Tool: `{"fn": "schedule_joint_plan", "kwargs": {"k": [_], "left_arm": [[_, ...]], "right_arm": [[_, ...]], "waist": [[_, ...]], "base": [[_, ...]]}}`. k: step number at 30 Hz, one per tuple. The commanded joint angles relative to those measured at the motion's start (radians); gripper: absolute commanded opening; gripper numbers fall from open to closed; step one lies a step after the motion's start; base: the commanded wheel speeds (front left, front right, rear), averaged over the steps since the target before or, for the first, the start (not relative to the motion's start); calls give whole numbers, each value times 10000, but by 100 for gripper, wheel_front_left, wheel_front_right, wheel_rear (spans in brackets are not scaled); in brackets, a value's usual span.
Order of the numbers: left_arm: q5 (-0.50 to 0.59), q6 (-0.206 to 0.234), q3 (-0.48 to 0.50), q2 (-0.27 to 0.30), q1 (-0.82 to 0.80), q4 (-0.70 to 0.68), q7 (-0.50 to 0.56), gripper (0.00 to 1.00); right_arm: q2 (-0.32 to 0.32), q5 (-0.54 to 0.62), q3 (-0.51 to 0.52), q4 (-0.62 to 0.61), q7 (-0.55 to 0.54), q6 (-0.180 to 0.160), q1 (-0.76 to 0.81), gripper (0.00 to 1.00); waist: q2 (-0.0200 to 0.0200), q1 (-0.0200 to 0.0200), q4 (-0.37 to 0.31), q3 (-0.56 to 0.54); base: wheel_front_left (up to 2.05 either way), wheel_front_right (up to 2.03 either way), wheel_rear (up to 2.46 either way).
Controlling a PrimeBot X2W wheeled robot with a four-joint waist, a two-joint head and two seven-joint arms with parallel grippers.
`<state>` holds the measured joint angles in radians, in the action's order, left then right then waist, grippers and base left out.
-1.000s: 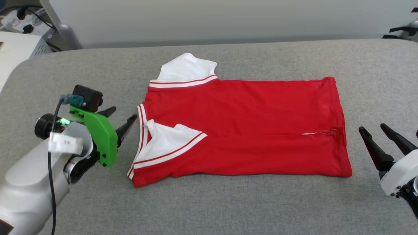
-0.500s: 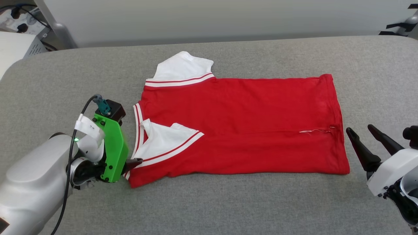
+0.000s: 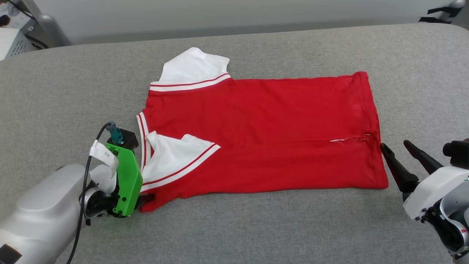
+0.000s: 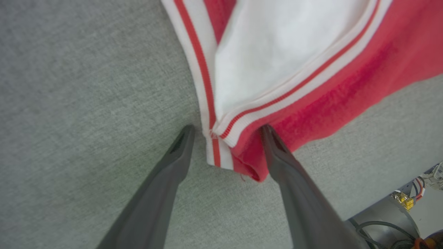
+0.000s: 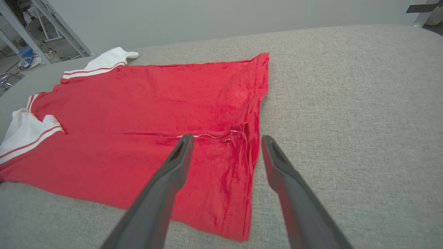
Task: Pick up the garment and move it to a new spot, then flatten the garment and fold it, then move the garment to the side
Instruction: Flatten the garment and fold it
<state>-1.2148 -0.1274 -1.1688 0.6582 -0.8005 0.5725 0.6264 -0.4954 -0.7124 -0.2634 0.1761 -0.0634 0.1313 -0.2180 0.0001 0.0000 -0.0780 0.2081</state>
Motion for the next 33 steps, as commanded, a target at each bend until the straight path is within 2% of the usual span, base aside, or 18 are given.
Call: {"fn": "schedule_joint_plan", "kwargs": {"k": [1, 2, 7, 12, 16, 22, 28, 33], "left_arm": [[54, -28, -325, -294, 460, 28, -90, 9], [76, -29, -349, -288, 460, 13, -216, 0], [176, -30, -432, -152, 378, -207, -965, 0], [384, -31, -512, 164, 263, -716, -1794, 0], [578, -31, -581, 425, 198, -1220, -2315, 0], [890, -32, -683, 680, 72, -1893, -2726, 0], [1165, -32, -734, 631, -88, -2160, -2821, 0], [1335, -32, -731, 566, -292, -2250, -2906, 0]], "right_arm": [[4, 75, 3, 37, 7, -6, -174, 100], [-16, 89, 12, 40, 3, -6, -203, 100], [-391, 381, 92, -40, -91, -6, -465, 100], [-1022, 599, 171, -300, -760, -6, -833, 100], [-1642, 442, -63, -728, -1952, -6, -1022, 100], [-2557, -450, -751, -1277, -4471, -6, -1145, 100], [-2730, -805, -1186, -1068, -5981, -6, -1269, 100], [-2464, -621, -1540, -455, -6149, -6, -1484, 100]], "waist": [[-1, 0, 5, -12], [-1, 0, 8, -30], [-1, 0, 75, -223], [-1, 0, 192, -454], [-1, 0, 307, -562], [-1, 0, 537, -557], [-1, 0, 738, -323], [-1, 0, 857, 6]], "base": [[0, 0, 0], [0, 0, 0], [0, 0, 0], [0, 0, 0], [0, 0, 0], [0, 0, 0], [0, 0, 0], [0, 0, 0]]}}
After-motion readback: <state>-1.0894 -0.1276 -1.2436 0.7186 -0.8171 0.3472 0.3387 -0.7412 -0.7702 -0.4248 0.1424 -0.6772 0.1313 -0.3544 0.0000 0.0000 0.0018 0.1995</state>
